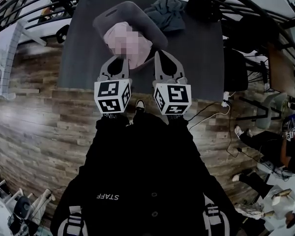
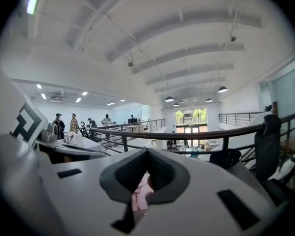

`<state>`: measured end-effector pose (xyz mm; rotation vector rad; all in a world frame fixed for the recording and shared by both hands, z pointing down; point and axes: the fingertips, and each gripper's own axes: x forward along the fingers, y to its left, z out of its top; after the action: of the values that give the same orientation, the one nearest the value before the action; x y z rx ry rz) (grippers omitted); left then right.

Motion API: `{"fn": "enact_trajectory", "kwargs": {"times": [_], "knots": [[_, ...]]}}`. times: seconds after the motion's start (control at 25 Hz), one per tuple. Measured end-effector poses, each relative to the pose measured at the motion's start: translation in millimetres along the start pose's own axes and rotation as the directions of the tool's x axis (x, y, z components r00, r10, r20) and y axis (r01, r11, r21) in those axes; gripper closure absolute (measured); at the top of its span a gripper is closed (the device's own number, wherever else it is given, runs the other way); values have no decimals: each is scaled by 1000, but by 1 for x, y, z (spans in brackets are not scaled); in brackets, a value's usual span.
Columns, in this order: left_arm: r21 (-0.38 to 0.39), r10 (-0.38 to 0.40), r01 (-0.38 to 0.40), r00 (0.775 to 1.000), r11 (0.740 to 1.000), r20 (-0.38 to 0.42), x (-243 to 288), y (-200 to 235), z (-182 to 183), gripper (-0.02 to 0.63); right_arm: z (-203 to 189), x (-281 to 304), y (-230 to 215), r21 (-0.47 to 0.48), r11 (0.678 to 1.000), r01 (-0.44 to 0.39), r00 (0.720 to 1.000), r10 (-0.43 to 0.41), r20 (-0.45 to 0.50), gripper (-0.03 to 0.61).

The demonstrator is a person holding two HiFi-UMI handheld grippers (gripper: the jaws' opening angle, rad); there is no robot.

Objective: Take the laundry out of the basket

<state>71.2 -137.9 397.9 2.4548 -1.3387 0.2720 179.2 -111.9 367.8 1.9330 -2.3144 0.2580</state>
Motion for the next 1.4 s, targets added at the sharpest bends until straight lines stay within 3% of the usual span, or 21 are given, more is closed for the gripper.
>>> {"fn": "enact_trajectory", "kwargs": {"times": [0.52, 0.92, 1.4], "knots": [[-66, 24, -32, 993, 997, -120, 32, 67, -25, 614, -33, 69, 21, 23, 1000, -17, 990, 20, -138, 563], [-105, 44, -66, 980, 992, -195, 61, 108, -47, 614, -66, 126, 39, 28, 997, -78, 967, 82, -240, 563], [-136, 78, -111, 969, 984, -233, 97, 149, -51, 614, -88, 187, 49, 42, 990, -137, 937, 144, -319, 563]]}}
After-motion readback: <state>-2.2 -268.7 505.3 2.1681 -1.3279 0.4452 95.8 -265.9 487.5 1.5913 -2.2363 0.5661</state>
